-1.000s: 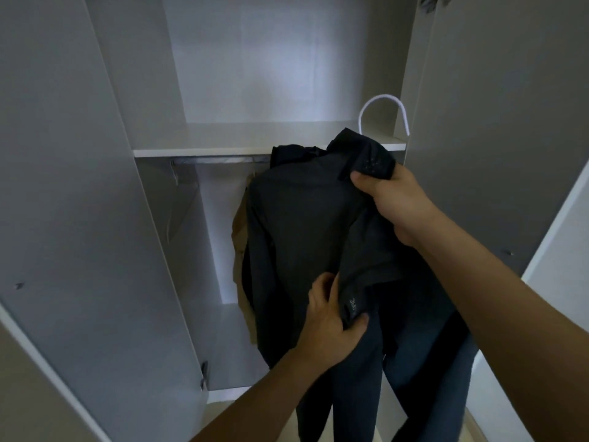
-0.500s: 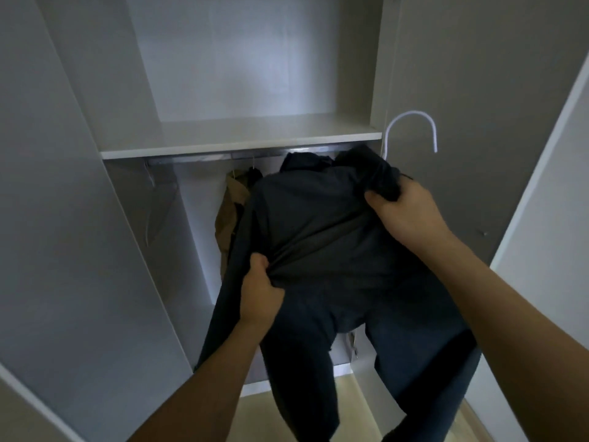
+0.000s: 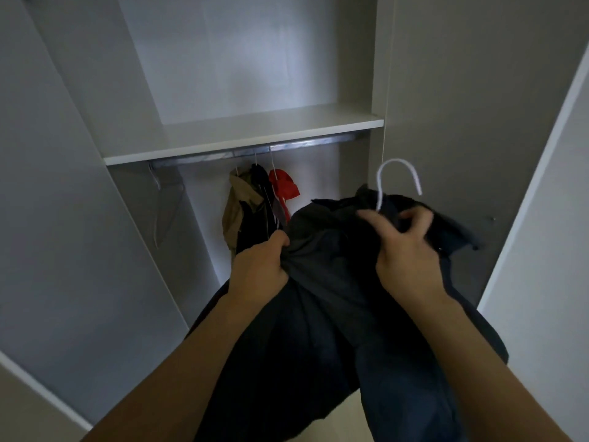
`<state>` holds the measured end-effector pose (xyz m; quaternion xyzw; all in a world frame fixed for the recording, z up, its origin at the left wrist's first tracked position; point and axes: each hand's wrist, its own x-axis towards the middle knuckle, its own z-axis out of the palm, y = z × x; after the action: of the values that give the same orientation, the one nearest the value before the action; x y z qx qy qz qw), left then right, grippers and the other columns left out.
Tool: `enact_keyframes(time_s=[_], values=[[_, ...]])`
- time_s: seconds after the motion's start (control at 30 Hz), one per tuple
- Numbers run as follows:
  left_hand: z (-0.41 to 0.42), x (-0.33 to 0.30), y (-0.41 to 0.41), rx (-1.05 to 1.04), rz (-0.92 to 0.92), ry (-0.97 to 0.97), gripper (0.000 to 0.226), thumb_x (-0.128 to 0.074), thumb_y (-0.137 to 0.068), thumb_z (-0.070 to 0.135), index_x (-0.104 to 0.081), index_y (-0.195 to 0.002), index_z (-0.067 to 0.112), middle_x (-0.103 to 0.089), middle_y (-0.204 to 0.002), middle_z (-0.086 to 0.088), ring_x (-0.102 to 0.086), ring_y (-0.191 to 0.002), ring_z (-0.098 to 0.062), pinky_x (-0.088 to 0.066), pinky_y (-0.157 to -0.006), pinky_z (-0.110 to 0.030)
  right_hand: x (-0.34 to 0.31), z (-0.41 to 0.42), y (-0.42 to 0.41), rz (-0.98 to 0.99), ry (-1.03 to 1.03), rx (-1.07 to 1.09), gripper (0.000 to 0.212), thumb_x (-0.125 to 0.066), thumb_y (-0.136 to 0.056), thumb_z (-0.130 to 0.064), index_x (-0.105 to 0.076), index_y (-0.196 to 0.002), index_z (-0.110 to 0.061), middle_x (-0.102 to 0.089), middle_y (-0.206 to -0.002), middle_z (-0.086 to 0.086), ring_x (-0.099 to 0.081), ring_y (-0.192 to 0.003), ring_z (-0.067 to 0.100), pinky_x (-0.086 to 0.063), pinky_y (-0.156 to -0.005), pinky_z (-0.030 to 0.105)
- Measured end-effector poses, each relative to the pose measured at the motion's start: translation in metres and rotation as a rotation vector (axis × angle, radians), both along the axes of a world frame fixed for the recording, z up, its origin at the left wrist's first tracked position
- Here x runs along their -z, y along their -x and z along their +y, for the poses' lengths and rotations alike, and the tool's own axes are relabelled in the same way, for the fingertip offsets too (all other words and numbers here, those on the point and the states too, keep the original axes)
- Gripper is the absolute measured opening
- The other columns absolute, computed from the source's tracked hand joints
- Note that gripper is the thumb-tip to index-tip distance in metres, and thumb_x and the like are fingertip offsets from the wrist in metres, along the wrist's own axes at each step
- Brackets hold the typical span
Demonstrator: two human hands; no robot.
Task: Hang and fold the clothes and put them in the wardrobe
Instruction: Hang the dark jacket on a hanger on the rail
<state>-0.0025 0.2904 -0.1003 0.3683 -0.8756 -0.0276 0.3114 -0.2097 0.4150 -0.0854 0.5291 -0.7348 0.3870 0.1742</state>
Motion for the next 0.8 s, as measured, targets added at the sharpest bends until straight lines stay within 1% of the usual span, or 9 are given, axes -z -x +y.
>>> enact_keyframes(time_s=[0.07,0.13,0.23,0.33,0.4,0.47,0.6,0.67,0.8], values=[[0.003,-0.011,0.007,0.046,-0.007,-0.009,0.014,-0.06,-0.09,0.021,-0.051,-0.102,0.02,-0.052,-0.065,0.009,-0.051,-0.058,-0.008,-0.034,-0.051,-0.025,0.002,0.002,-0.005,0.009,-0.102,-0.15,0.059,-0.053,-0.08,-0.017,-0.046,-0.129,-0.049,-0.02,-0.118,-0.003,-0.044,-0.069,0.019,-0.046,-0.06,0.026],[0.005,-0.02,0.011,0.099,-0.025,0.007,0.015,-0.061,-0.09,0.021,-0.052,-0.102,0.022,-0.056,-0.068,0.006,-0.053,-0.06,-0.009,-0.038,-0.055,-0.025,0.004,0.003,-0.011,-0.087,-0.193,-0.26,0.055,-0.052,-0.075,-0.043,-0.043,-0.129,-0.052,-0.014,-0.113,-0.01,-0.047,-0.075,0.014,-0.051,-0.07,0.028],[0.009,-0.029,0.011,0.157,-0.034,0.032,0.014,-0.062,-0.089,0.022,-0.052,-0.099,0.025,-0.057,-0.069,0.007,-0.053,-0.06,-0.007,-0.037,-0.056,-0.022,0.009,0.004,-0.015,-0.181,-0.328,-0.346,0.09,-0.052,-0.057,-0.088,-0.026,-0.137,-0.057,-0.009,-0.112,-0.016,-0.045,-0.1,0.014,-0.046,-0.094,0.032],[0.013,-0.033,0.013,0.187,-0.006,-0.004,0.012,-0.062,-0.09,0.021,-0.051,-0.096,0.024,-0.058,-0.07,0.006,-0.054,-0.06,-0.008,-0.038,-0.056,-0.022,0.013,0.003,-0.022,-0.159,-0.385,-0.372,0.116,-0.051,-0.04,-0.099,-0.011,-0.141,-0.059,-0.008,-0.117,-0.016,-0.034,-0.11,0.014,-0.043,-0.099,0.037],[0.016,-0.036,0.016,0.212,0.031,-0.057,0.012,-0.061,-0.092,0.02,-0.05,-0.094,0.023,-0.059,-0.071,0.003,-0.056,-0.062,-0.011,-0.042,-0.057,-0.025,0.015,0.0,-0.031,-0.091,-0.366,-0.361,0.107,-0.057,-0.046,-0.093,-0.018,-0.139,-0.056,-0.01,-0.117,-0.012,-0.035,-0.105,0.014,-0.045,-0.094,0.035],[0.018,-0.038,0.018,0.226,0.055,-0.092,0.011,-0.061,-0.091,0.018,-0.05,-0.095,0.019,-0.059,-0.073,0.001,-0.057,-0.065,-0.014,-0.046,-0.06,-0.029,0.017,-0.005,-0.036,-0.044,-0.297,-0.34,0.074,-0.064,-0.064,-0.07,-0.04,-0.129,-0.044,-0.013,-0.109,-0.01,-0.042,-0.091,0.012,-0.051,-0.085,0.028],[0.018,-0.025,0.016,0.223,0.082,-0.136,0.019,-0.064,-0.09,0.023,-0.048,-0.1,0.023,-0.06,-0.08,0.006,-0.058,-0.069,-0.008,-0.049,-0.062,-0.028,0.008,-0.013,-0.027,-0.231,-0.143,-0.26,0.019,-0.063,-0.083,-0.03,-0.063,-0.102,-0.03,-0.026,-0.104,-0.006,-0.044,-0.077,0.007,-0.045,-0.074,0.025],[0.021,-0.002,0.013,0.211,0.104,-0.178,0.026,-0.066,-0.089,0.029,-0.047,-0.105,0.025,-0.061,-0.089,0.008,-0.059,-0.074,-0.006,-0.049,-0.063,-0.023,0.007,-0.016,-0.023,-0.347,-0.081,-0.256,0.013,-0.062,-0.085,-0.021,-0.066,-0.093,-0.031,-0.03,-0.105,-0.004,-0.044,-0.081,0.006,-0.038,-0.076,0.017],[0.02,0.079,-0.013,0.024,0.099,-0.334,0.019,-0.063,-0.089,0.016,-0.053,-0.104,0.019,-0.058,-0.094,0.002,-0.057,-0.081,-0.009,-0.048,-0.069,-0.026,0.008,-0.009,-0.017,-0.612,0.045,-0.247,0.035,-0.057,-0.086,-0.004,-0.06,-0.078,-0.038,-0.03,-0.101,-0.004,-0.044,-0.085,0.007,-0.028,-0.078,-0.006]])
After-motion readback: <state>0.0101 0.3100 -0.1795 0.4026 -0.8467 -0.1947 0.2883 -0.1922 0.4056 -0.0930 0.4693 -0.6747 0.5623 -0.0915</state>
